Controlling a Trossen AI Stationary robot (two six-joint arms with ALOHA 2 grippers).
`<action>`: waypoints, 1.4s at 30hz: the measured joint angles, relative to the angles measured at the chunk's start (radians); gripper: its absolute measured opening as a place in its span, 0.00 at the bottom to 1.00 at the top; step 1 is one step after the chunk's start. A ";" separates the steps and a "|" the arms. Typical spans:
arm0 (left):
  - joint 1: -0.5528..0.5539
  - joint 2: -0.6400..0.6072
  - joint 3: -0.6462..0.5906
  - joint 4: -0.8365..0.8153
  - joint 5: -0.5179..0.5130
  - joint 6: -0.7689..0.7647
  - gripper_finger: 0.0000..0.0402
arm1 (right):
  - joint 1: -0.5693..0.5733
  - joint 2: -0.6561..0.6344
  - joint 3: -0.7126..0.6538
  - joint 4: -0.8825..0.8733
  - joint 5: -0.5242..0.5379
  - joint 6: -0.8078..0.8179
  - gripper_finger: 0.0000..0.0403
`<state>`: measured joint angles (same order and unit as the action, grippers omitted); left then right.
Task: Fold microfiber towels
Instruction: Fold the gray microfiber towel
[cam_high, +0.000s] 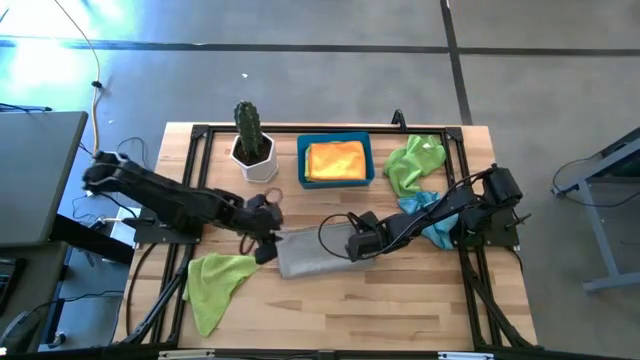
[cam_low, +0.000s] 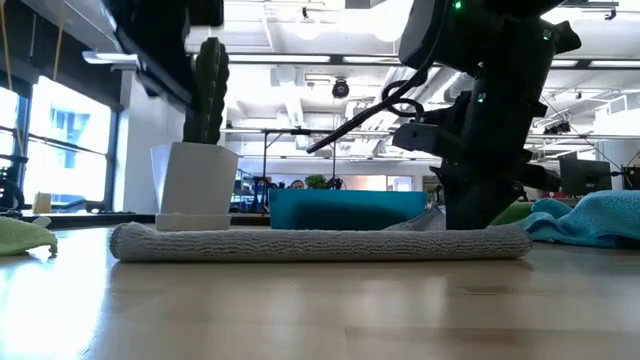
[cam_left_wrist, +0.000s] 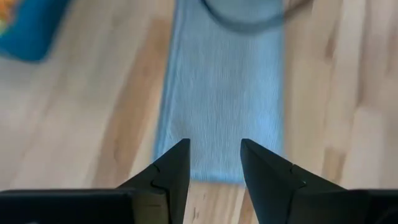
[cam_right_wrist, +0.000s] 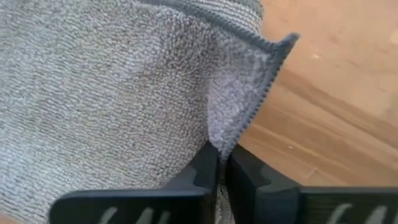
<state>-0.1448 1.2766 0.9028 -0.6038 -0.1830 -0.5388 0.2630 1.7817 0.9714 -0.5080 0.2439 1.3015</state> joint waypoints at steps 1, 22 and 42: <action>0.000 -0.024 0.001 0.006 -0.021 -0.013 0.33 | 0.000 0.000 0.000 -0.003 0.005 0.000 0.02; 0.000 -0.348 0.000 0.016 -0.172 -0.119 0.33 | -0.004 -0.108 0.142 -0.695 -0.105 -0.112 0.00; 0.000 -0.348 0.000 0.026 -0.157 -0.113 0.33 | -0.062 -0.034 0.291 -0.202 -0.105 -0.069 0.00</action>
<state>-0.1452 0.9291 0.9028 -0.5780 -0.3399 -0.6515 0.2014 1.7481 1.2625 -0.7101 0.1388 1.2321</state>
